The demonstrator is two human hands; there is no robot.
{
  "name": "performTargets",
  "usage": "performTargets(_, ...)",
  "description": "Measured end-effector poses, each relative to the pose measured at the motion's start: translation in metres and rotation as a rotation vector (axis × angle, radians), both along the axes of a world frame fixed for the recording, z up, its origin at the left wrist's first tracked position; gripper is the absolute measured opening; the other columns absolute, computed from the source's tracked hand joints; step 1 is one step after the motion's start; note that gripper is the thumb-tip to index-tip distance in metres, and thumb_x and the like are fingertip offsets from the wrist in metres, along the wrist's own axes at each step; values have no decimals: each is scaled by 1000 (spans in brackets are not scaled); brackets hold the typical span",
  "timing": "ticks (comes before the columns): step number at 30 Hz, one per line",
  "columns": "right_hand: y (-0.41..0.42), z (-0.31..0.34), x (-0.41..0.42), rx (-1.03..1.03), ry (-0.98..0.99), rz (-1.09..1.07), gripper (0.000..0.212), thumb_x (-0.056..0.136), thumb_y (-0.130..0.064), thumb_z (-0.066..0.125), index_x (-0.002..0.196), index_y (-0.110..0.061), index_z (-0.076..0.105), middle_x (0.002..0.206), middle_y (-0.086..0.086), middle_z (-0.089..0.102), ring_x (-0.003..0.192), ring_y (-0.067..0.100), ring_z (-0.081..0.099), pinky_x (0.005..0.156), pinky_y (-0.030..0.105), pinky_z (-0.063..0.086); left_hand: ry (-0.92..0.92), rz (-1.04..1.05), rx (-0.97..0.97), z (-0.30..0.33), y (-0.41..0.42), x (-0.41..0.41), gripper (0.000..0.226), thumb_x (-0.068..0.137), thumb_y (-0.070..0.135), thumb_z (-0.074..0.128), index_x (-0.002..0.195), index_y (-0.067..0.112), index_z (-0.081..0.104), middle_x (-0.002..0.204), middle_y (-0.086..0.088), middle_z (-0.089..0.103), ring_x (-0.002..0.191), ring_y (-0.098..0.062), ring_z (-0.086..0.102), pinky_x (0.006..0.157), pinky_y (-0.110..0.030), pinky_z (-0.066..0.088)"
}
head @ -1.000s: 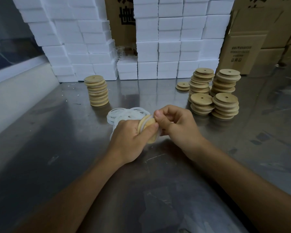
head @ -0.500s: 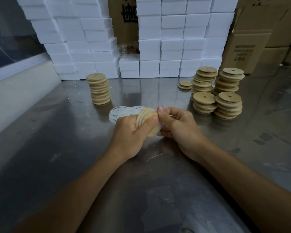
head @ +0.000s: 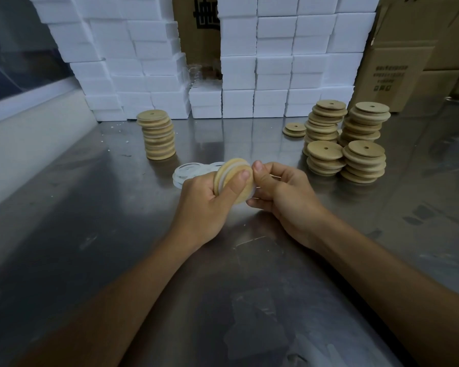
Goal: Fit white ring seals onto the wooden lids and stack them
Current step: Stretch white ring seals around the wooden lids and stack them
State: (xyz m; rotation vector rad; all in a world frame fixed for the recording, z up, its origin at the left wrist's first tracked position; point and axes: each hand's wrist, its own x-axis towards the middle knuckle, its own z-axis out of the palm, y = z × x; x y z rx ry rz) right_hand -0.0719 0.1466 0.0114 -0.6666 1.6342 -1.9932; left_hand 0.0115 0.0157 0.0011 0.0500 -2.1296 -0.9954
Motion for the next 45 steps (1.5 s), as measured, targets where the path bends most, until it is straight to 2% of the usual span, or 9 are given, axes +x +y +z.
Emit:
performTargets(3, 0, -1, 2, -4, 62, -25, 20, 98, -24, 56, 92, -6, 65, 74, 1, 70, 68, 8, 66, 63, 24, 55, -20, -12, -9, -1, -1, -1, 38, 95, 33, 59, 79, 1, 72, 69, -12, 67, 73, -17, 60, 64, -11, 45)
performTargets(9, 1, -4, 8, 86, 678, -189, 10, 96, -13, 59, 88, -7, 61, 74, -5, 64, 67, 4, 60, 59, 26, 50, -173, -59, 94, -4, -4, 1, 43, 81, 51, 62, 93, 12, 75, 86, -3, 74, 83, -16, 69, 79, -42, 57)
performTargets(13, 6, 0, 2, 134, 852, -137, 10, 97, -13, 58, 89, -8, 60, 76, -14, 60, 71, 1, 58, 62, 14, 43, -177, -50, -27, -5, -3, 2, 53, 82, 57, 50, 91, 10, 73, 83, -7, 72, 79, -19, 67, 74, -46, 54)
performTargets(17, 7, 0, -2, 154, 668, -64, 14, 98, -18, 55, 90, -9, 62, 77, -1, 65, 70, 11, 62, 62, 32, 55, -172, -7, -126, -5, -2, 1, 60, 84, 60, 46, 99, 9, 73, 89, -6, 72, 83, -20, 67, 77, -46, 54)
performTargets(23, 1, 1, -2, 85, 427, -85, 17, 96, -13, 57, 85, -3, 66, 67, 1, 69, 62, 9, 68, 59, 21, 56, -124, -2, -136, -4, -1, 2, 54, 87, 54, 49, 98, 7, 74, 89, -7, 73, 84, -20, 67, 80, -45, 52)
performTargets(28, 4, -1, 0, 12, 293, -32, 21, 95, -19, 58, 87, 0, 65, 73, 9, 70, 71, 20, 68, 69, 33, 60, -92, 21, -129, -3, 0, 2, 50, 89, 48, 52, 96, 4, 74, 87, -10, 72, 82, -21, 66, 79, -43, 51)
performTargets(34, 3, 2, 1, 1, 172, 0, 22, 98, -13, 53, 82, -1, 63, 69, 7, 67, 69, 19, 66, 67, 28, 57, -34, 29, -134, -2, 1, 2, 39, 91, 36, 58, 88, 0, 73, 80, -12, 70, 75, -20, 63, 75, -37, 48)
performTargets(38, -2, 1, 3, -20, 90, -1, 25, 99, -14, 53, 78, -5, 64, 67, 5, 68, 66, 15, 66, 69, 30, 56, -10, 41, -133, -2, 0, 1, 52, 90, 45, 52, 85, -3, 71, 77, -15, 69, 73, -25, 62, 73, -42, 47)
performTargets(45, 1, 2, 2, -72, 47, 96, 27, 96, -25, 56, 75, -18, 72, 85, 7, 74, 88, 21, 71, 80, 29, 58, 51, 39, -124, -1, 0, 1, 50, 90, 43, 52, 86, -3, 72, 78, -15, 70, 74, -25, 63, 74, -42, 48)
